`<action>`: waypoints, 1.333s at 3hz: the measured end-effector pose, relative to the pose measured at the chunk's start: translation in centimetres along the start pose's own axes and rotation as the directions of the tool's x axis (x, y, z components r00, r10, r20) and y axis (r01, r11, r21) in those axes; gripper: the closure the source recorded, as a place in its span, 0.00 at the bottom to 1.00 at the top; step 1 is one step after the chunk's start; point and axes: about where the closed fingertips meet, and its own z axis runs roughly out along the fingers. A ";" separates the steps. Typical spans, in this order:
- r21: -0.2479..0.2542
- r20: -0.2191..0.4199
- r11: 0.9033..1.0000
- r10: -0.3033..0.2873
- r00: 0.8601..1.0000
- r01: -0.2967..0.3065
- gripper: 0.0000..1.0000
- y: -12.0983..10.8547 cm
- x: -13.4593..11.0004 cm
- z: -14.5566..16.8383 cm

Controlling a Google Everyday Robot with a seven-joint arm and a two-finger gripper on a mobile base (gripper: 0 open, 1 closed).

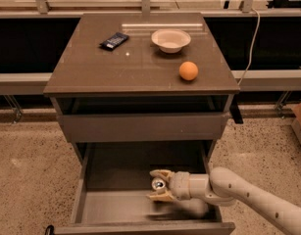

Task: Pick redbull can from middle drawer and place on counter

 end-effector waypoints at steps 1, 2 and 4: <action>-0.003 0.020 1.000 -0.012 1.000 0.012 0.65 0.0 0.3 0.0; -0.005 0.083 1.000 -0.021 0.996 0.021 0.88 0.1 -0.8 -0.7; -0.050 0.155 0.985 -0.156 0.975 0.165 1.00 -1.0 -14.0 -7.6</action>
Offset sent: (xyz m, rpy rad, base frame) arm -0.0031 -0.0103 0.0291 0.1546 -0.0657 0.0203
